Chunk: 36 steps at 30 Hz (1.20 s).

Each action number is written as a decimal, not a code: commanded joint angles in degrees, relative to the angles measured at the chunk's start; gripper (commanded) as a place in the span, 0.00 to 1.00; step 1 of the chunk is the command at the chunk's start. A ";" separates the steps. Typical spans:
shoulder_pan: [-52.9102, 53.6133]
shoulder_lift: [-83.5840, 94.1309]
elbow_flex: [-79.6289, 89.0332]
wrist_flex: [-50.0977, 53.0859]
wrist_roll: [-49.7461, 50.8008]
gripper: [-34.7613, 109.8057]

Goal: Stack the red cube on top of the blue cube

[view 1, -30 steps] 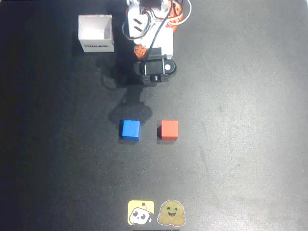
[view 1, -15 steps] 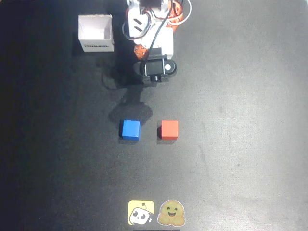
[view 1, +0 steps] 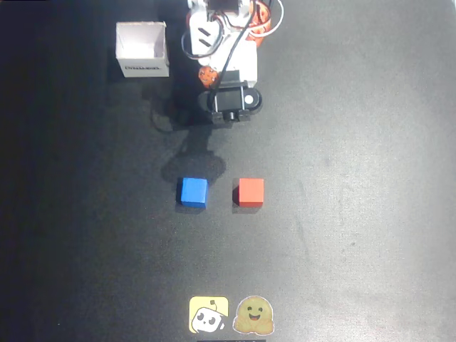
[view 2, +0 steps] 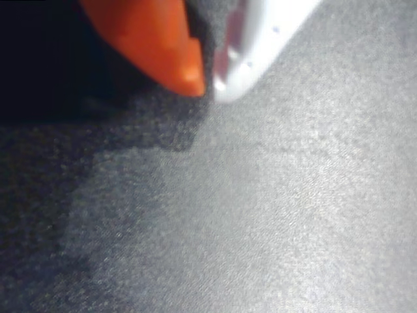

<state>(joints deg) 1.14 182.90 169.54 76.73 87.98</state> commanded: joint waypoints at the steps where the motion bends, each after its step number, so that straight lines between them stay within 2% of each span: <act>1: -0.26 0.26 -0.26 0.18 0.00 0.24; 36: -0.35 0.26 -3.08 0.70 -1.23 0.24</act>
<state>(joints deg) 1.14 182.90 169.01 77.08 86.92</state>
